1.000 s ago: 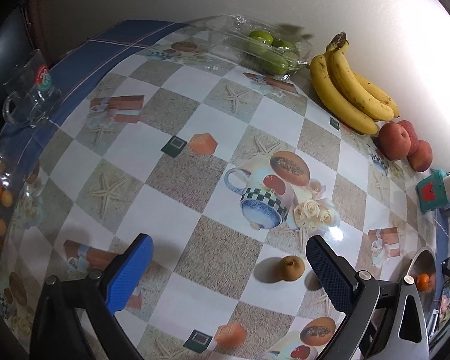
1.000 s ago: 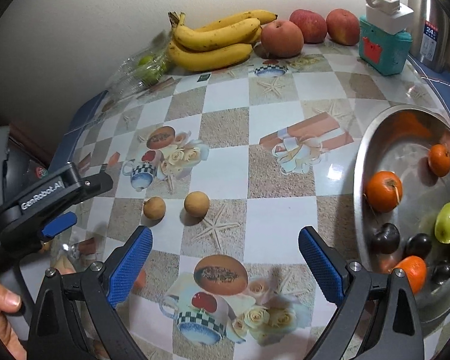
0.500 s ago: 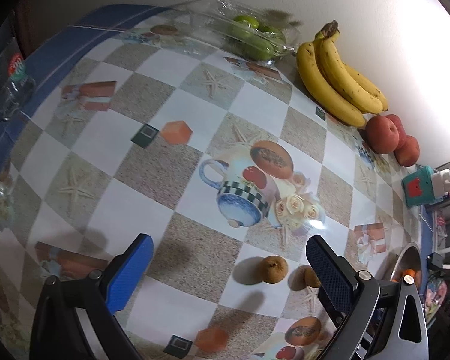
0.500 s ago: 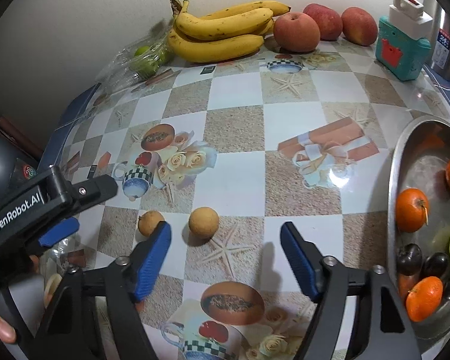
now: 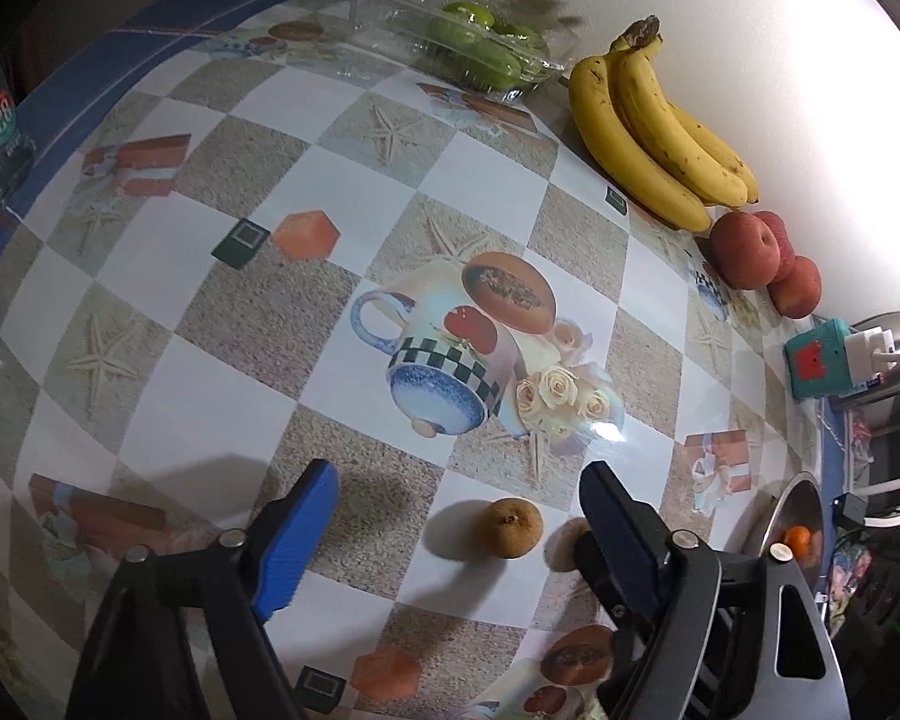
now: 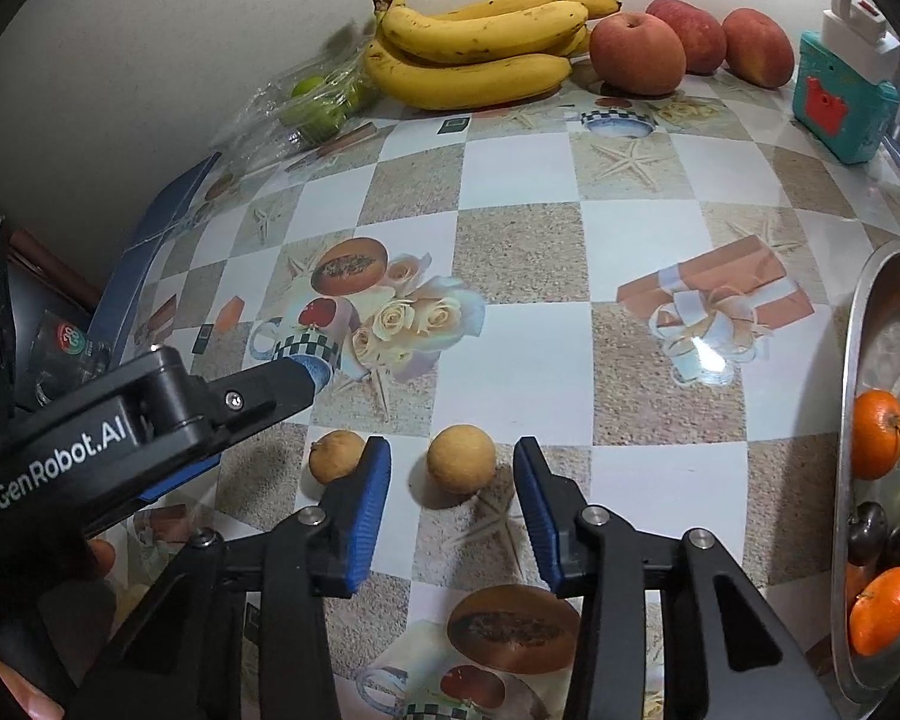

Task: Organize fruits
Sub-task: 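Grasp a light brown fruit with the right tool while the left tool grasps the darker brown fruit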

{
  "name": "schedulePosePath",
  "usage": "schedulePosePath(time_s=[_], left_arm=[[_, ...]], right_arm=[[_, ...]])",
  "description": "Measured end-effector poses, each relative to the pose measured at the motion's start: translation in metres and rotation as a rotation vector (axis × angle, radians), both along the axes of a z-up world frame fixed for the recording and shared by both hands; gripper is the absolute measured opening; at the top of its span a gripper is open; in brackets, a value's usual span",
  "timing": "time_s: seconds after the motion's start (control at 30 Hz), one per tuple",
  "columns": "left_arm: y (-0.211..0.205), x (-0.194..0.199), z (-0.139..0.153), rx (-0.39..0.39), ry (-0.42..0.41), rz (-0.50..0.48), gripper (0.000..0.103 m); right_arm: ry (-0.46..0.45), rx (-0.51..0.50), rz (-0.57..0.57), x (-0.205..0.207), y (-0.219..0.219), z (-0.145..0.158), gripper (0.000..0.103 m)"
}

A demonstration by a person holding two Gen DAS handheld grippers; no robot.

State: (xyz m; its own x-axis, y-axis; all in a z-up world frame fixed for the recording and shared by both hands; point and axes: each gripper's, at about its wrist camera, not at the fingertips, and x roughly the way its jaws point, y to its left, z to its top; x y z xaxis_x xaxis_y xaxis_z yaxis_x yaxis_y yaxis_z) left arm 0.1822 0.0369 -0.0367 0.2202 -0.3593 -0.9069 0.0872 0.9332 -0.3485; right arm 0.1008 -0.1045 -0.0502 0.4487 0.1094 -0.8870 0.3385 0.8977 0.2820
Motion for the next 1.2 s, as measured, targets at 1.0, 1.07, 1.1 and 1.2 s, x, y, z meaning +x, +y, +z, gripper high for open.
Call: schedulePosePath(time_s=[1.0, 1.07, 1.1, 1.2], left_arm=[[-0.029, -0.01, -0.011, 0.015, 0.047, -0.089, 0.046], [-0.031, -0.011, -0.011, 0.026, 0.044, -0.097, 0.041], [-0.032, -0.011, -0.011, 0.029, 0.044, -0.1, 0.036], [-0.036, -0.012, -0.012, 0.036, 0.043, -0.106, 0.03]], right_arm=[[-0.002, 0.037, -0.088, -0.025, -0.033, 0.003, 0.026], [-0.009, 0.039, -0.095, -0.027, -0.036, 0.006, 0.026], [-0.011, 0.041, -0.097, -0.028, -0.037, 0.007, 0.026], [-0.015, 0.049, -0.099, -0.03, -0.039, 0.009, 0.026]])
